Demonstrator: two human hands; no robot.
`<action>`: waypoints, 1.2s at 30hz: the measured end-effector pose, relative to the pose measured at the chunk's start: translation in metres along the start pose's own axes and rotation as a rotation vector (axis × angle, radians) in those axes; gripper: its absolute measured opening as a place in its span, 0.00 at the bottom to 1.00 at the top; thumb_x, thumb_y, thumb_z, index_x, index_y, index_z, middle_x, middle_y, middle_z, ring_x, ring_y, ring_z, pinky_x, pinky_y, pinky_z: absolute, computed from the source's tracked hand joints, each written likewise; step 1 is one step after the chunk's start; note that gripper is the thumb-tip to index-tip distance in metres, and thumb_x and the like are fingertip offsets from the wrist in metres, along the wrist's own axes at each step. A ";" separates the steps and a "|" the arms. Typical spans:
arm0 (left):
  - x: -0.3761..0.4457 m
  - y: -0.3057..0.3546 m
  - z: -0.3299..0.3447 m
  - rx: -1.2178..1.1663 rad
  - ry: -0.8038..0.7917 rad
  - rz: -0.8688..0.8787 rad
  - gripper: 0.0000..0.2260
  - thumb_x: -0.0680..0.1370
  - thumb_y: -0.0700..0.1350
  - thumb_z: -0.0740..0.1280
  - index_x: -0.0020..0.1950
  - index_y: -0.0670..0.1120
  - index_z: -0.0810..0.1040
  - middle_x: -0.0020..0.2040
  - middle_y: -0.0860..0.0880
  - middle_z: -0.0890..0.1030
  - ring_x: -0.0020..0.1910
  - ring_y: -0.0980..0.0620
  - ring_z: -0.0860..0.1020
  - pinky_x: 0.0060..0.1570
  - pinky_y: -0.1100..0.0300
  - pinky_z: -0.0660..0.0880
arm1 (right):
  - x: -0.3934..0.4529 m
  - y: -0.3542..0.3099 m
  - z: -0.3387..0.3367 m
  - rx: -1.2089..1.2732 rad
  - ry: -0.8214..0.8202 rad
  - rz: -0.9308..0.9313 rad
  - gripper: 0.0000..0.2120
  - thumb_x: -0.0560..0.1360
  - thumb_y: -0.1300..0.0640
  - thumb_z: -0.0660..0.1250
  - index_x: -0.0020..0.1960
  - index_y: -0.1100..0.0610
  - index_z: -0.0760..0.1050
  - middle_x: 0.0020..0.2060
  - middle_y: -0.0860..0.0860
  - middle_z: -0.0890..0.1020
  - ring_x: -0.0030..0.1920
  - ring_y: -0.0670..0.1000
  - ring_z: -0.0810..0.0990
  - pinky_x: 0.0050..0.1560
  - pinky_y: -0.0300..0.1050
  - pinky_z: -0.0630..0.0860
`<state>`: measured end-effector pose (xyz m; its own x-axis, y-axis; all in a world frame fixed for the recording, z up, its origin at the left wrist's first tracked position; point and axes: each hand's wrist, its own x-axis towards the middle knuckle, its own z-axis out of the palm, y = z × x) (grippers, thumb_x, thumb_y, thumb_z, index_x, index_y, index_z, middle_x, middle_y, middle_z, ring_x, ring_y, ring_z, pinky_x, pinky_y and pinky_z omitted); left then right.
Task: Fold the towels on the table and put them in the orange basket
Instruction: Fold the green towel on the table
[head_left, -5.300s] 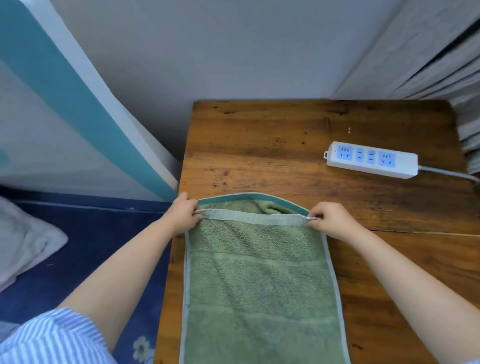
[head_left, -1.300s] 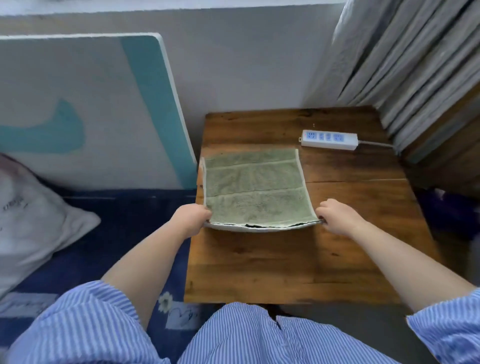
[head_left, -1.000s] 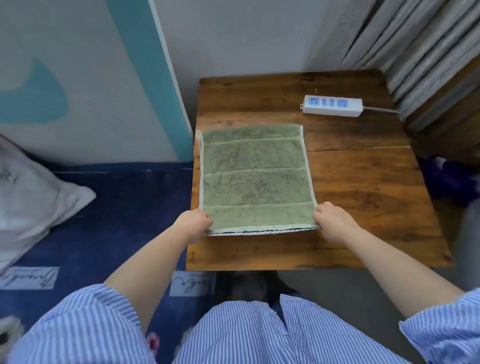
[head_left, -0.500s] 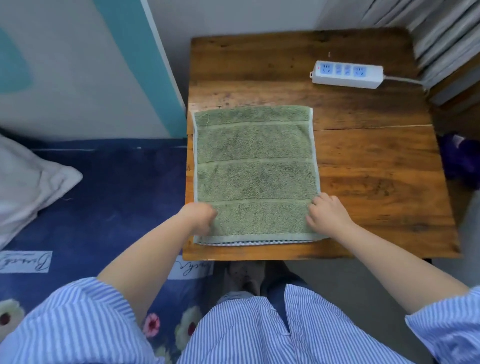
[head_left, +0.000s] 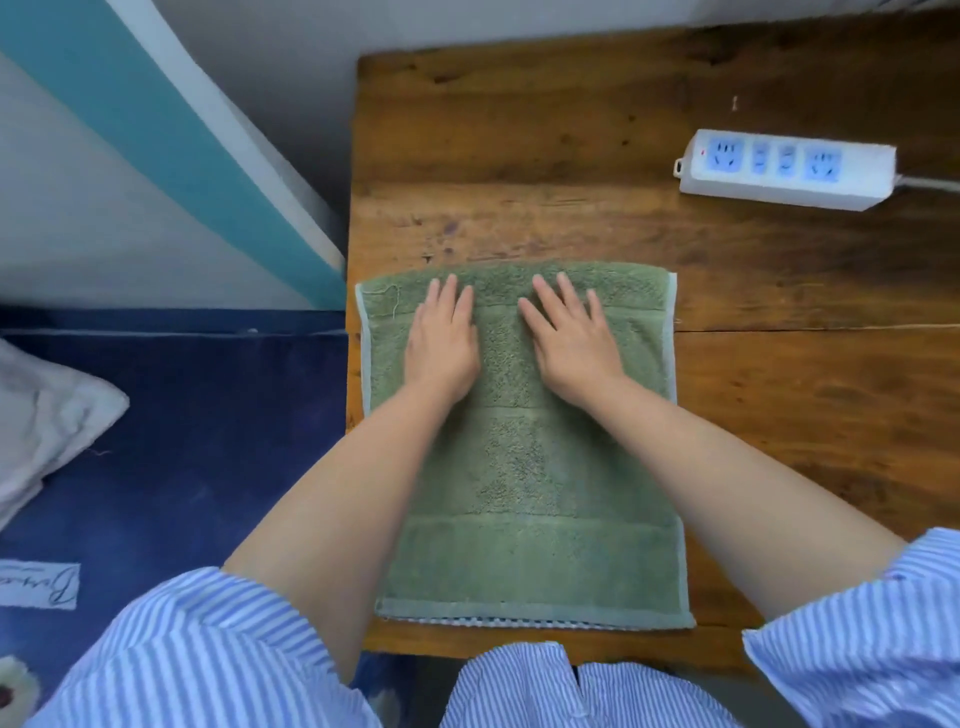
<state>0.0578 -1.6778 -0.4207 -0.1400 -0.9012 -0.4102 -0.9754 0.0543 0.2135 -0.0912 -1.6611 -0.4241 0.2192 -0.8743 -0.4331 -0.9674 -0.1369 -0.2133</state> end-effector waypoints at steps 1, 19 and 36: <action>0.008 -0.001 0.001 0.013 0.001 0.010 0.23 0.82 0.45 0.50 0.76 0.43 0.51 0.78 0.46 0.49 0.77 0.48 0.45 0.75 0.55 0.46 | 0.010 0.002 0.000 -0.012 -0.005 -0.014 0.24 0.81 0.54 0.47 0.76 0.52 0.47 0.76 0.50 0.44 0.76 0.53 0.40 0.74 0.53 0.37; 0.033 -0.066 -0.002 0.274 -0.094 -0.082 0.36 0.78 0.62 0.51 0.76 0.43 0.41 0.77 0.42 0.41 0.76 0.44 0.39 0.73 0.44 0.38 | 0.003 0.112 -0.002 -0.005 0.047 0.198 0.35 0.72 0.40 0.38 0.75 0.56 0.46 0.76 0.52 0.47 0.76 0.53 0.44 0.74 0.53 0.40; -0.158 -0.047 0.083 0.430 -0.259 0.641 0.31 0.70 0.62 0.53 0.60 0.43 0.78 0.58 0.40 0.80 0.57 0.42 0.79 0.62 0.47 0.64 | -0.193 0.054 0.112 -0.084 0.053 -0.168 0.26 0.80 0.45 0.38 0.64 0.60 0.63 0.65 0.61 0.72 0.65 0.58 0.62 0.69 0.57 0.50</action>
<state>0.1111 -1.5019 -0.4397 -0.6769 -0.5139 -0.5269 -0.6650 0.7338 0.1387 -0.1713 -1.4472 -0.4504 0.3740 -0.8588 -0.3502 -0.9252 -0.3196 -0.2045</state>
